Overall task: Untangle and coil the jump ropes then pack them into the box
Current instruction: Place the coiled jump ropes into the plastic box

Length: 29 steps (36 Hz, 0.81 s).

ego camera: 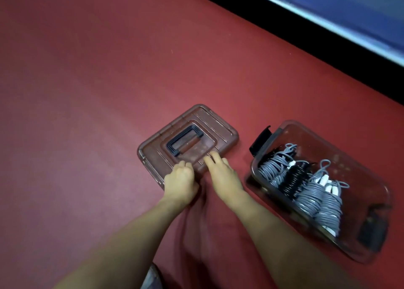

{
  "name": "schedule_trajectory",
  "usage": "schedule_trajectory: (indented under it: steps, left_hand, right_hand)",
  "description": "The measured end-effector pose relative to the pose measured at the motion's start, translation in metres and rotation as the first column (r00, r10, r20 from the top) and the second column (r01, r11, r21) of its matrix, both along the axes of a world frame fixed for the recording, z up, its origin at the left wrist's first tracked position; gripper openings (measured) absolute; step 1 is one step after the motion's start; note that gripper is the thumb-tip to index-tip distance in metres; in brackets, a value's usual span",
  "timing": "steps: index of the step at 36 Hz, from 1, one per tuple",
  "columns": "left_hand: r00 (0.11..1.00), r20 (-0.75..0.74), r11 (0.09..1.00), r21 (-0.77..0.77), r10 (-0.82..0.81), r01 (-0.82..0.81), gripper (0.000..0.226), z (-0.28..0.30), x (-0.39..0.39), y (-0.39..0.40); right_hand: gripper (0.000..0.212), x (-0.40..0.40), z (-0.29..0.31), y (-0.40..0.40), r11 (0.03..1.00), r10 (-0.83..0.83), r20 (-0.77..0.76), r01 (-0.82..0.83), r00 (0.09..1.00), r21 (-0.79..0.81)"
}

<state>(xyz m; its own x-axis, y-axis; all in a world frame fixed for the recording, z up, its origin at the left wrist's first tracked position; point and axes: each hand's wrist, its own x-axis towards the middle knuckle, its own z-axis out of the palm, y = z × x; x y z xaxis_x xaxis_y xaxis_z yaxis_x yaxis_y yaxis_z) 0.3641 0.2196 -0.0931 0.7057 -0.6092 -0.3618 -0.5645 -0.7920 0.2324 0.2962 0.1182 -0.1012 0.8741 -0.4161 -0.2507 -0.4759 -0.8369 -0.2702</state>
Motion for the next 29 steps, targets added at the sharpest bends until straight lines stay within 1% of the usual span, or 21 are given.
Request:
schedule_trajectory:
  steps: [4,7,10,14,17,19,21,22,23,24,26,29]
  left_hand:
    - [0.998,0.057,0.995,-0.091,0.036,-0.031,0.026,0.019,0.007,0.000]
    - [0.992,0.124,0.990,-0.139,0.032,-0.014,0.027,0.040,0.010,-0.005]
    - [0.974,0.220,0.989,-0.129,-0.048,0.078,0.030,0.065,0.009,-0.015]
    - [0.940,0.286,0.971,-0.094,-0.185,0.220,0.032,0.100,-0.011,-0.038]
    - [0.913,0.325,0.954,-0.088,-0.245,0.288,0.029,0.119,-0.034,-0.057]
    - [0.896,0.335,0.933,-0.106,-0.292,0.343,0.029,0.126,-0.048,-0.068]
    - [0.862,0.340,0.891,-0.123,-0.375,0.437,0.031,0.134,-0.068,-0.082]
    - [0.850,0.328,0.872,-0.128,-0.413,0.473,0.034,0.135,-0.074,-0.086]
    - [0.836,0.311,0.851,-0.128,-0.452,0.508,0.037,0.138,-0.084,-0.092]
    - [0.825,0.282,0.834,-0.123,-0.490,0.537,0.038,0.140,-0.093,-0.098]
    - [0.808,0.222,0.812,-0.095,-0.546,0.575,0.038,0.142,-0.107,-0.105]
    - [0.793,0.151,0.795,-0.059,-0.591,0.604,0.038,0.138,-0.122,-0.111]
  right_hand:
    - [0.036,0.008,0.029,-0.001,0.999,0.022,0.083,-0.017,0.996,-0.052]
    - [0.035,0.010,0.055,-0.006,0.996,-0.004,0.125,0.014,0.992,-0.083]
    - [0.034,0.000,0.080,-0.016,0.982,-0.033,0.155,0.061,0.987,-0.181]
    - [0.036,-0.031,0.116,-0.033,0.930,-0.049,0.255,0.137,0.966,-0.341]
    - [0.043,-0.065,0.132,-0.048,0.885,-0.059,0.236,0.160,0.970,-0.438]
    - [0.048,-0.088,0.136,-0.055,0.873,-0.070,0.213,0.163,0.975,-0.460]
    - [0.052,-0.117,0.142,-0.062,0.884,-0.154,0.188,0.220,0.970,-0.412]
    - [0.052,-0.126,0.142,-0.062,0.902,-0.184,0.176,0.237,0.967,-0.362]
    - [0.049,-0.139,0.144,-0.064,0.915,-0.212,0.166,0.256,0.963,-0.313]
    - [0.045,-0.152,0.143,-0.067,0.928,-0.233,0.125,0.259,0.964,-0.268]
    - [0.042,-0.171,0.137,-0.070,0.949,-0.264,0.076,0.273,0.962,-0.159]
    - [0.042,-0.191,0.129,-0.069,0.941,-0.335,0.040,0.337,0.941,-0.036]
